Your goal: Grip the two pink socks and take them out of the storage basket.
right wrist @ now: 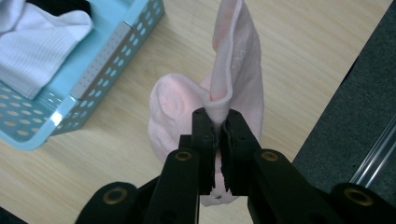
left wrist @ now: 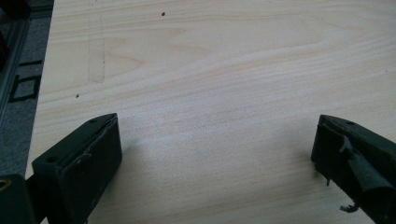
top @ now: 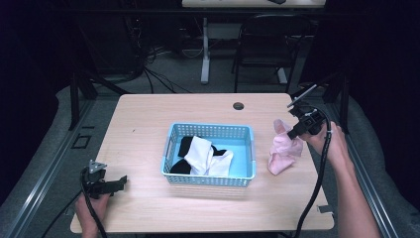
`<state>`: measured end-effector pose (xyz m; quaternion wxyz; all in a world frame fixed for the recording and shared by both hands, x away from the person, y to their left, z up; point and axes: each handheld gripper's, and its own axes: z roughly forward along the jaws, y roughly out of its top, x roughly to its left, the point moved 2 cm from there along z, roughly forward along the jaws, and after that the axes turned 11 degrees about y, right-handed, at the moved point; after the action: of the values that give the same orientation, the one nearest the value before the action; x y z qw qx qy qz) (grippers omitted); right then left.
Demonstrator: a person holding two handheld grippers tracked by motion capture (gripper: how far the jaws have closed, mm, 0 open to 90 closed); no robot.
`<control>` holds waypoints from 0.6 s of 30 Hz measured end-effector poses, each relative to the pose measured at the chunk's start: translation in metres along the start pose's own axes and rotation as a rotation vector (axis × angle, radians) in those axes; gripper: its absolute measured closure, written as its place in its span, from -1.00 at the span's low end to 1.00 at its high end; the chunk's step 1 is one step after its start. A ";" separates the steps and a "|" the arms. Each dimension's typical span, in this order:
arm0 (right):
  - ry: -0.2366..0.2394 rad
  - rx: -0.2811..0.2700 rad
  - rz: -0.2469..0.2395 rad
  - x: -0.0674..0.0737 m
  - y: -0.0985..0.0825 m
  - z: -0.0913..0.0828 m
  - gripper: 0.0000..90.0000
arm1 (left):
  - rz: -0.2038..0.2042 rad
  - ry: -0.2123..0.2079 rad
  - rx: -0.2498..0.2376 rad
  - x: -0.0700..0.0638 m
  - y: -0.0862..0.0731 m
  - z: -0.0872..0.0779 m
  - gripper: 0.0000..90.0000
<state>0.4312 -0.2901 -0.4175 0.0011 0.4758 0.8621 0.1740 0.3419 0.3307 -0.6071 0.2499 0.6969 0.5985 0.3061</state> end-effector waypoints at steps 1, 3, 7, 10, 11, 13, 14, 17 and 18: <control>0.000 0.000 0.000 0.000 0.000 0.000 0.89 | 0.000 0.000 0.000 0.000 0.000 0.000 -0.96; 0.000 -0.003 0.014 -0.003 -0.003 0.005 0.89 | 0.000 0.000 0.000 0.000 0.000 0.000 -0.96; -0.002 0.012 0.031 -0.010 -0.009 0.015 0.89 | 0.000 0.000 0.000 0.000 0.000 0.000 -0.96; 0.000 0.014 0.054 -0.015 -0.014 0.029 0.89 | 0.001 0.000 0.000 0.000 0.000 0.000 -0.96; -0.002 0.022 0.056 -0.016 -0.015 0.032 0.89 | 0.001 0.000 0.000 0.000 0.000 0.000 -0.96; 0.002 0.040 0.055 -0.018 -0.015 0.036 0.89 | 0.001 0.000 0.000 0.000 0.000 0.000 -0.96; -0.007 0.032 0.060 -0.019 -0.016 0.041 0.88 | 0.001 0.000 0.000 0.000 0.000 0.000 -0.96; 0.011 0.049 0.068 -0.021 -0.016 0.053 0.88 | 0.001 0.000 0.000 0.000 0.000 0.000 -0.96; 0.007 0.039 0.075 -0.021 -0.015 0.063 0.88 | 0.000 0.000 0.000 0.000 0.000 0.000 -0.96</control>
<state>0.4406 -0.2961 -0.4847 -0.0179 0.5072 0.8469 0.1586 0.3419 0.3307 -0.6071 0.2498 0.6971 0.5984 0.3059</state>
